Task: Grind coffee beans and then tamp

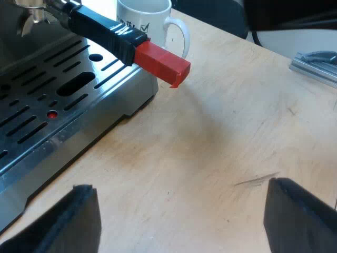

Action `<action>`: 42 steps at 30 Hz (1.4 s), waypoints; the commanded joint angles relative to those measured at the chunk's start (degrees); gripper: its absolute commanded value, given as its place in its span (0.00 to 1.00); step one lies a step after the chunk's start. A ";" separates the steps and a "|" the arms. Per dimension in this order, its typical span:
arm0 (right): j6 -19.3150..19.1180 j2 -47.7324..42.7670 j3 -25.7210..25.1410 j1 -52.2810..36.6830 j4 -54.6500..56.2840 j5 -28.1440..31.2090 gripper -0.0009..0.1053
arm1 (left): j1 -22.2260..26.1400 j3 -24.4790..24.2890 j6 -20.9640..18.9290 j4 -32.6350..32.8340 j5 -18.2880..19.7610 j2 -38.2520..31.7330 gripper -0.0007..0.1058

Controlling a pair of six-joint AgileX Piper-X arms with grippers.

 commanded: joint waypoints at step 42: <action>2.78 21.81 -9.12 -17.87 3.98 -19.24 0.50 | -0.17 -0.10 -0.13 -0.26 0.71 -0.16 0.63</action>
